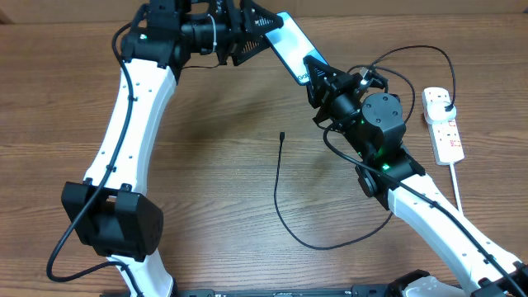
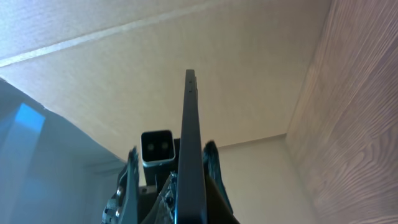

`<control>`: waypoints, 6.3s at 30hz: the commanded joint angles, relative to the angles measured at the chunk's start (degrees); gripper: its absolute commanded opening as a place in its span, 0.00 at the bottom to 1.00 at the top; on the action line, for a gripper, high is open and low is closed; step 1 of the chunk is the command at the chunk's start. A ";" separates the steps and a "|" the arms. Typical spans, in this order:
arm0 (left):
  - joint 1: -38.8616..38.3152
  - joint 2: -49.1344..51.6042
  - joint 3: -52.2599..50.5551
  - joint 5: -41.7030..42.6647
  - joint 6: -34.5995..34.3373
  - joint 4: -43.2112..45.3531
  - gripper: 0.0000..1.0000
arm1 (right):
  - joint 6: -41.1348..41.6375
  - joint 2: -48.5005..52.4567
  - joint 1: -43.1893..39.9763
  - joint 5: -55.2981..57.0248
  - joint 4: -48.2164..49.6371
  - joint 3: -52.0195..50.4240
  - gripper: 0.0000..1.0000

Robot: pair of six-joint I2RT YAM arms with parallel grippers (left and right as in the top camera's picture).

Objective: Plug charger to phone and switch on socket

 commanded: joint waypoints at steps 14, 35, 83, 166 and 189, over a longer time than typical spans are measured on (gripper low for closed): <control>-6.08 -0.17 0.66 -14.91 -5.84 0.61 0.48 | 4.07 -0.42 0.31 2.91 1.70 1.11 0.04; -6.12 -0.17 0.66 -16.06 -9.33 0.61 0.21 | 7.28 2.80 0.61 -2.08 1.60 1.11 0.04; 8.13 -0.17 0.66 -2.75 33.66 -21.29 0.04 | -37.20 2.78 -1.44 -6.58 -26.93 1.09 0.81; 20.28 17.73 0.48 31.39 52.09 -41.92 0.04 | -63.67 42.29 -1.70 -22.36 -58.66 27.87 0.42; 20.28 17.73 0.48 31.54 52.11 -42.10 0.04 | -63.45 42.40 -1.68 -20.65 -58.71 27.87 0.41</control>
